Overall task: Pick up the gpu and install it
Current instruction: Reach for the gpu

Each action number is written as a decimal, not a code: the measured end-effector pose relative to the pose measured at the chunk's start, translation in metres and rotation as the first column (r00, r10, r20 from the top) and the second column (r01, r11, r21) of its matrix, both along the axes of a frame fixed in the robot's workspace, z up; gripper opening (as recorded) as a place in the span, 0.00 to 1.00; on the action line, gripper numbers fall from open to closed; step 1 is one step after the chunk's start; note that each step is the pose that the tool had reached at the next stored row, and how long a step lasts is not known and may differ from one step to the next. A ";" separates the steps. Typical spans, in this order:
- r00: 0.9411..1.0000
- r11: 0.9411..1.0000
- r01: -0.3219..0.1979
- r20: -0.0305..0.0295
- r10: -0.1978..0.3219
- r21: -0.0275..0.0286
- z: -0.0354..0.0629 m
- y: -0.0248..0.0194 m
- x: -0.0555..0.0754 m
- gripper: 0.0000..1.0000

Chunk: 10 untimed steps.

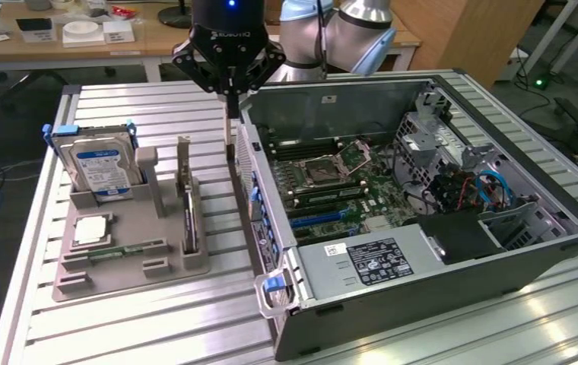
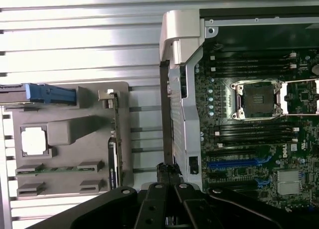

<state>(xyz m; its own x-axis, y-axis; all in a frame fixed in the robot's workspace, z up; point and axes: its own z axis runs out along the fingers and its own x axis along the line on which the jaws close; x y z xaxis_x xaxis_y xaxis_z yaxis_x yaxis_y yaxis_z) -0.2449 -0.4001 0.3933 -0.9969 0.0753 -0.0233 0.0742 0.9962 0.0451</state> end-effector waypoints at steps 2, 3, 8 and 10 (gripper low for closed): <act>1.000 1.000 0.000 0.000 0.000 0.000 0.0000 0.0000 -0.002 0.11; 1.000 1.000 0.000 0.000 0.000 0.000 0.0000 0.0000 -0.003 0.11; 1.000 1.000 0.000 0.000 0.000 0.000 0.0000 -0.0001 -0.008 0.11; 1.000 1.000 0.000 0.000 0.000 0.000 0.0000 -0.0001 -0.010 0.11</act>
